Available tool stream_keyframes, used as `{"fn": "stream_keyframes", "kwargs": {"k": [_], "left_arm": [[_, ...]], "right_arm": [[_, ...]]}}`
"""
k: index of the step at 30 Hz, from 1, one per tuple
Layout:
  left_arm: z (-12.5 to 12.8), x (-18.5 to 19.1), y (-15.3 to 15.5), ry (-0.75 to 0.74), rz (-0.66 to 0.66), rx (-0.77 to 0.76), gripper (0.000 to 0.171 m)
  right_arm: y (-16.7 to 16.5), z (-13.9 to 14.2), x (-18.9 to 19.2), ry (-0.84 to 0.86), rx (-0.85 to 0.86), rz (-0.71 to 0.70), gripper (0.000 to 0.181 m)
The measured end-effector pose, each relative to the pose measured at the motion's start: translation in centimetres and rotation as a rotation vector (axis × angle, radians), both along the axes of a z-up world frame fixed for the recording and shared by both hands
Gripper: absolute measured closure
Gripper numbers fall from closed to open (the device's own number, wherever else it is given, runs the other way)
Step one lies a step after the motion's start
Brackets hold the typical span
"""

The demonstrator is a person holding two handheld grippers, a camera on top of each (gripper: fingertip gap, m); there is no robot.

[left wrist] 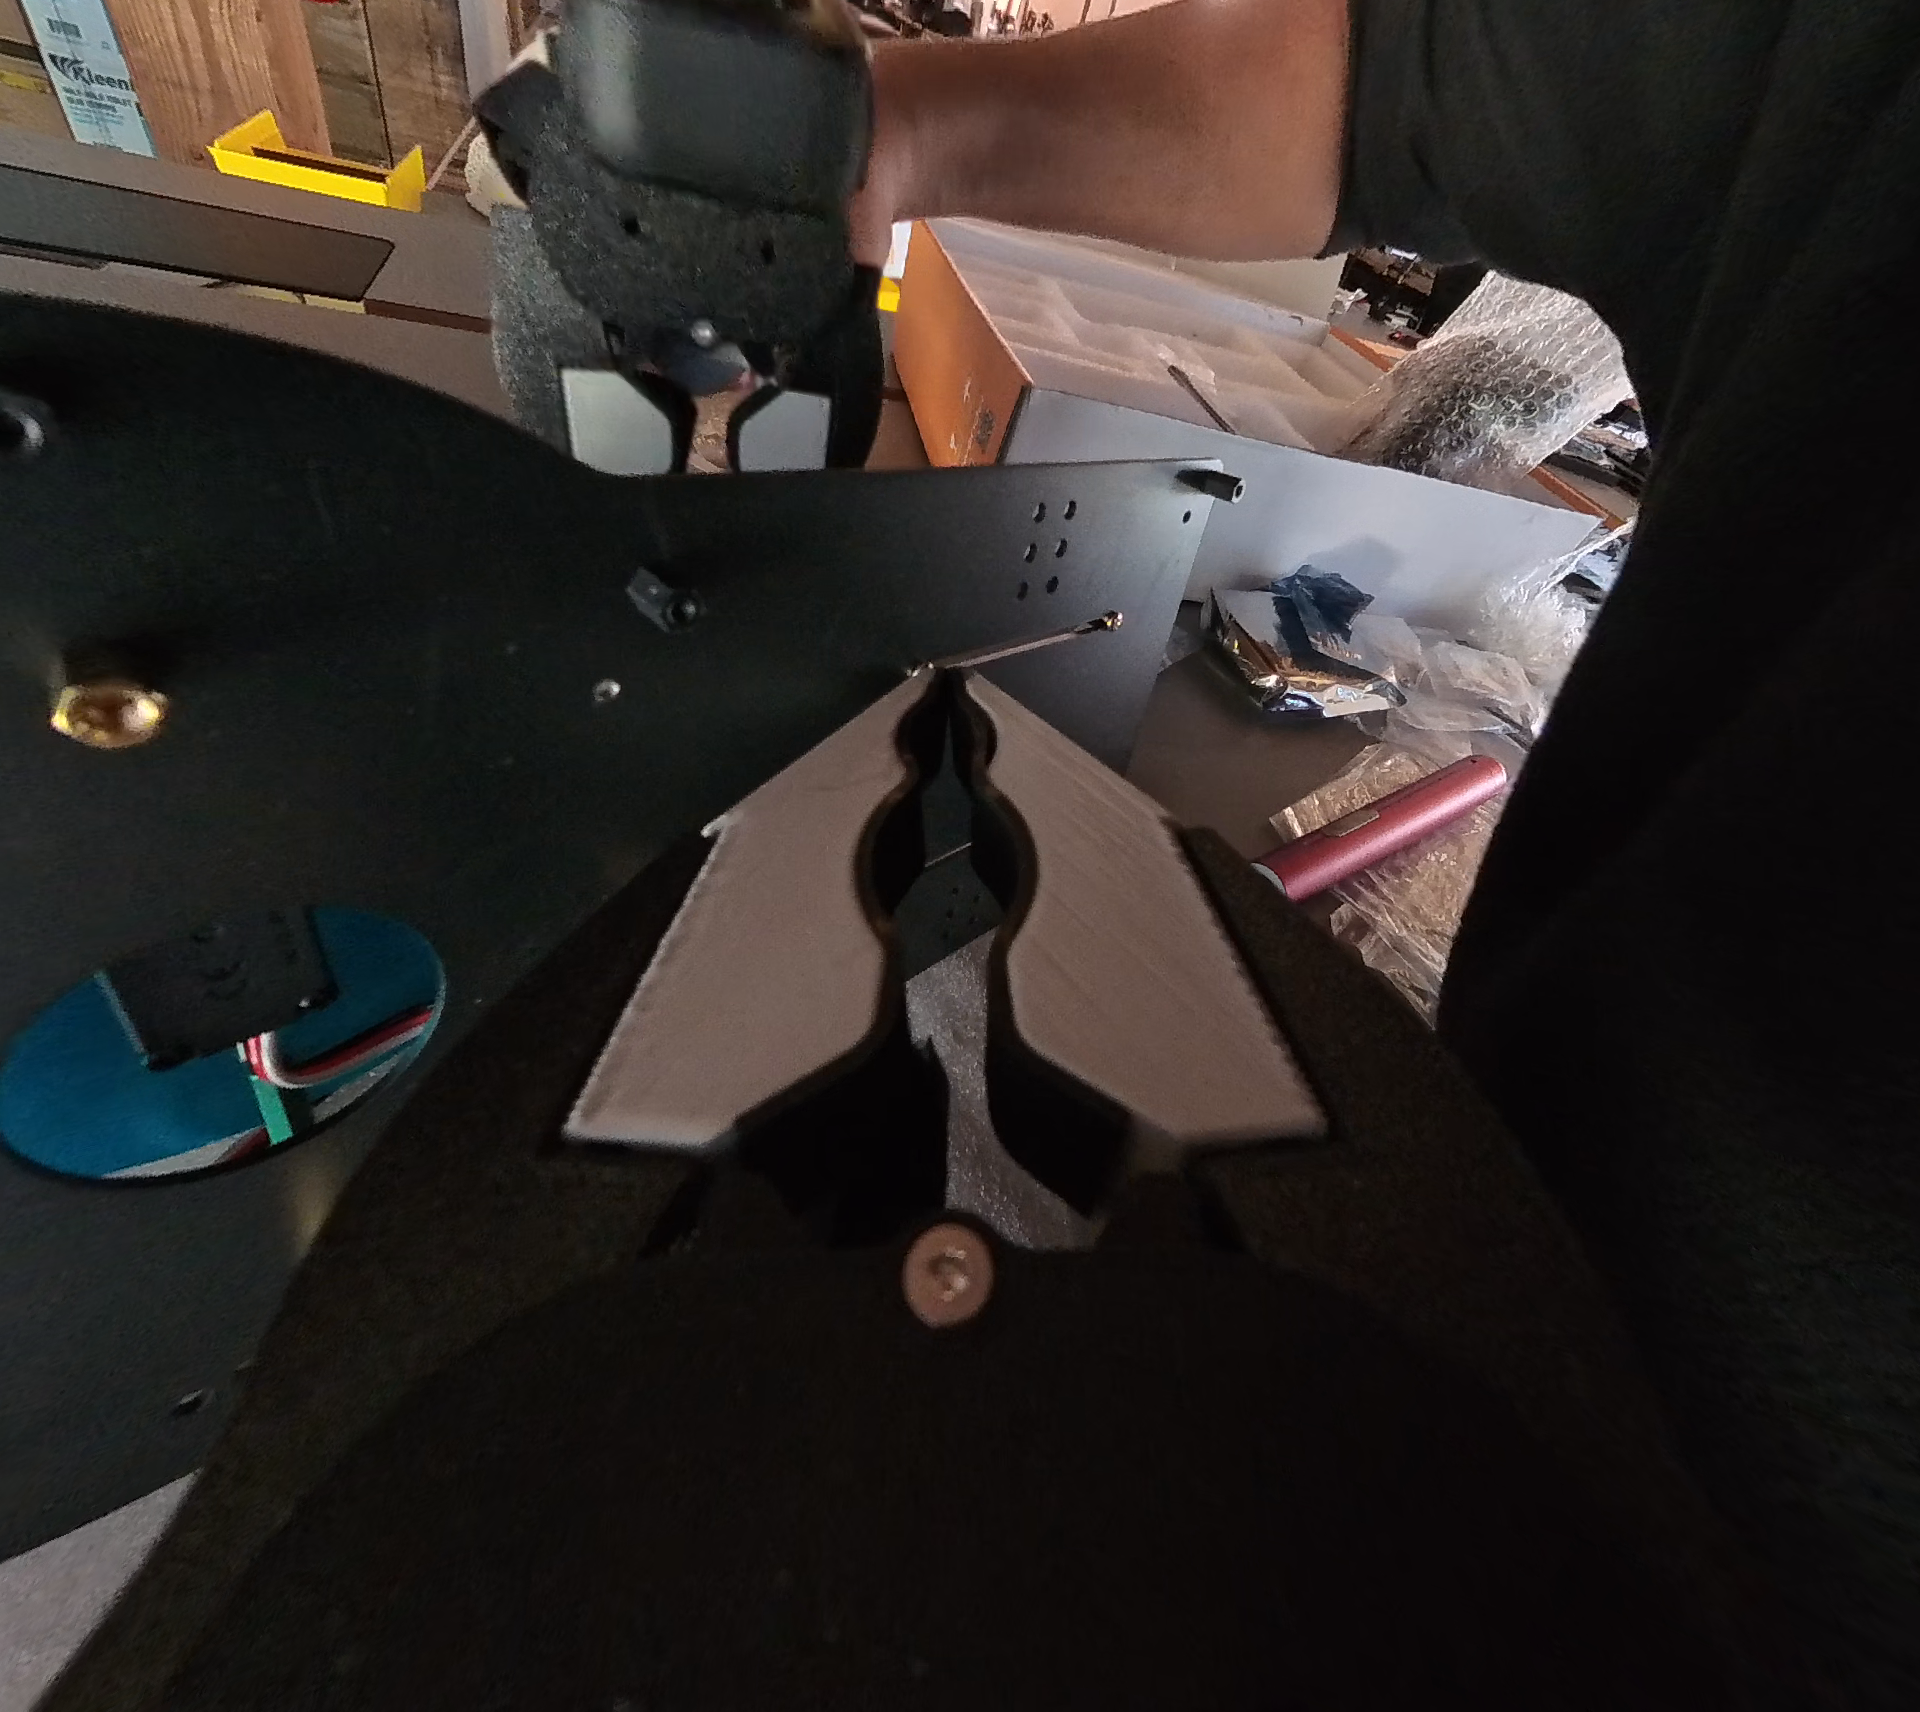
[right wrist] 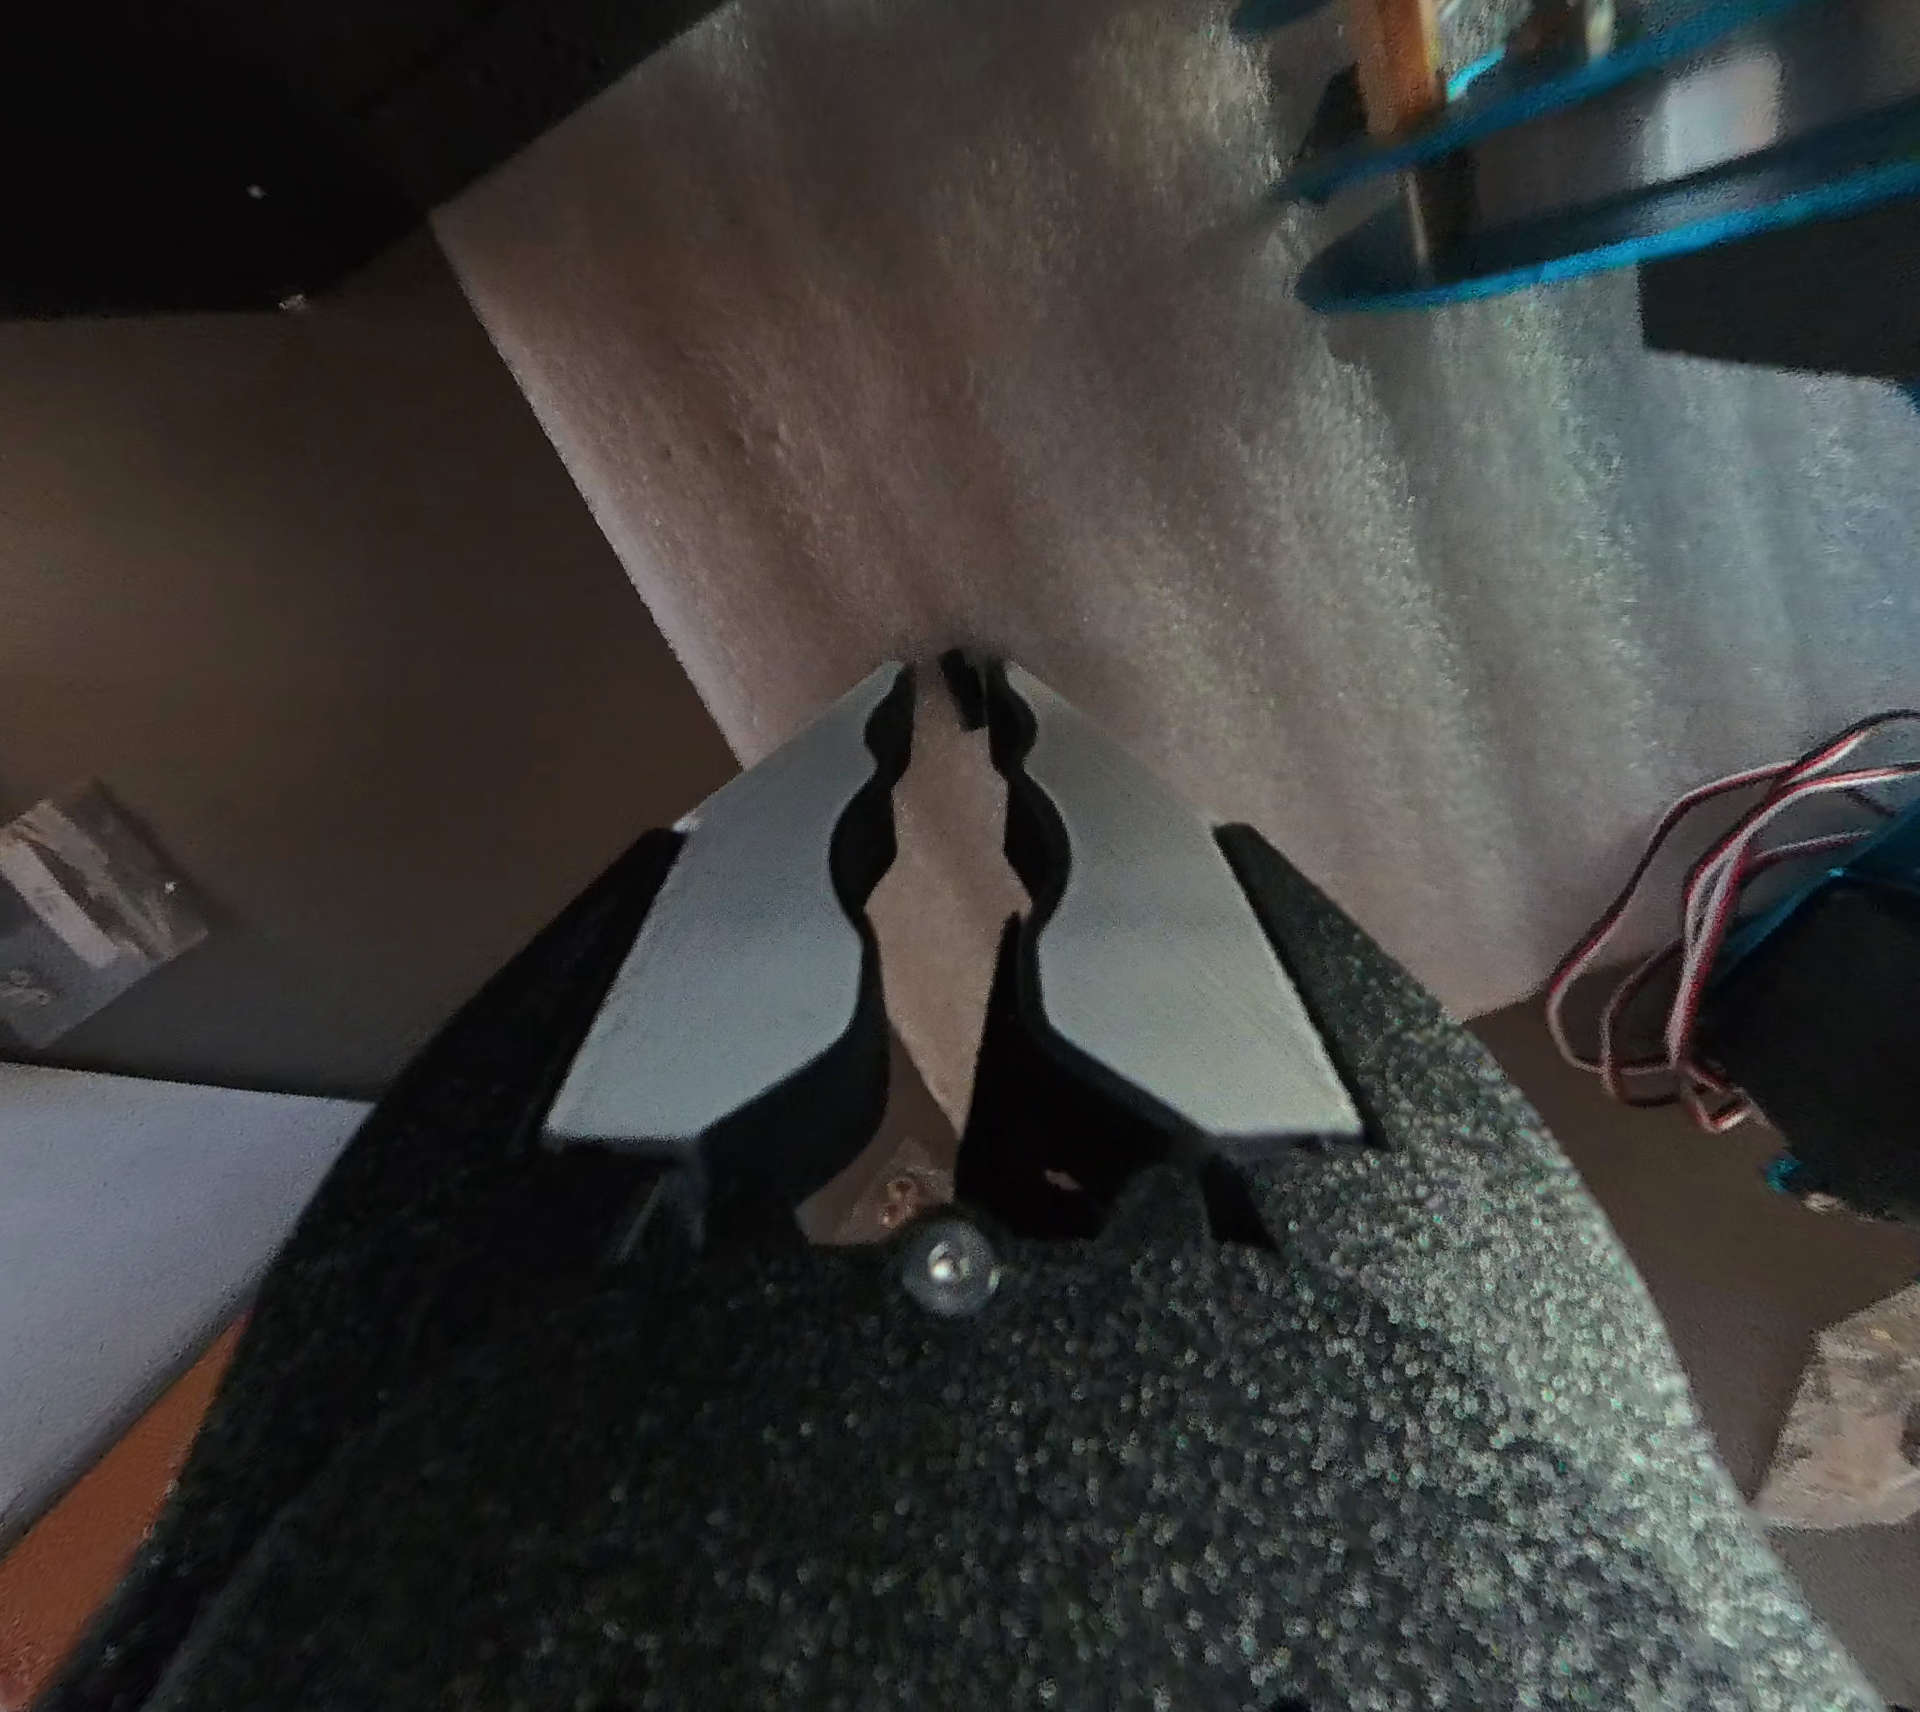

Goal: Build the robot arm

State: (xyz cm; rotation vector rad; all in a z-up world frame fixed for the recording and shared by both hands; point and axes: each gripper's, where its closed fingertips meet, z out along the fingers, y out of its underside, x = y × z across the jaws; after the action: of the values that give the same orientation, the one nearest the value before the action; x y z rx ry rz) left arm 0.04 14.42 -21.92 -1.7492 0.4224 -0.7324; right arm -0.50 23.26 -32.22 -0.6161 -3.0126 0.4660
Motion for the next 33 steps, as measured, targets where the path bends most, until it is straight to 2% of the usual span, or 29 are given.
{"fn": "stream_keyframes", "kwargs": {"k": [3, 6, 8, 11, 12, 14, 16, 18, 21, 33], "left_arm": [[0.0, 0.0, 0.0, 0.005, 0.0, 0.001, 0.171], [0.0, 0.0, 0.0, 0.004, 0.003, 0.001, 0.171], [0.0, 0.0, 0.0, 0.001, 0.004, 0.004, 0.171], [0.0, 0.0, 0.0, 0.013, 0.003, 0.009, 0.171], [0.0, 0.0, 0.0, 0.022, 0.004, 0.014, 0.171], [0.0, 0.0, 0.1, 0.036, 0.008, 0.023, 0.171], [-0.1, 0.0, 0.1, 0.038, 0.007, 0.024, 0.171], [0.0, 0.0, 0.1, 0.037, 0.005, 0.022, 0.171], [-0.1, 0.0, 0.1, 0.032, 0.006, 0.024, 0.171], [-0.1, 0.1, 0.1, 0.029, 0.006, 0.026, 0.171]], "right_arm": [[0.0, 0.1, -0.2, 0.001, 0.016, -0.017, 0.176], [0.1, 0.9, -1.4, 0.048, -0.059, -0.138, 0.176], [-1.2, 3.2, -2.7, 0.037, -0.28, -0.334, 0.176], [-4.7, 8.7, -5.0, -0.12, -0.882, -0.729, 0.176], [-5.1, 9.2, -5.3, -0.192, -1.006, -0.848, 0.176], [-6.2, 8.3, -4.4, -0.434, -1.127, -1.029, 0.174], [-6.9, 8.1, -3.7, -0.627, -1.29, -1.166, 0.175], [-8.0, 8.1, -2.7, -0.799, -1.378, -1.215, 0.175], [-9.0, 7.6, -1.6, -0.86, -1.36, -1.237, 0.175], [-8.6, 9.6, -1.8, -0.864, -1.521, -1.308, 0.175]]}}
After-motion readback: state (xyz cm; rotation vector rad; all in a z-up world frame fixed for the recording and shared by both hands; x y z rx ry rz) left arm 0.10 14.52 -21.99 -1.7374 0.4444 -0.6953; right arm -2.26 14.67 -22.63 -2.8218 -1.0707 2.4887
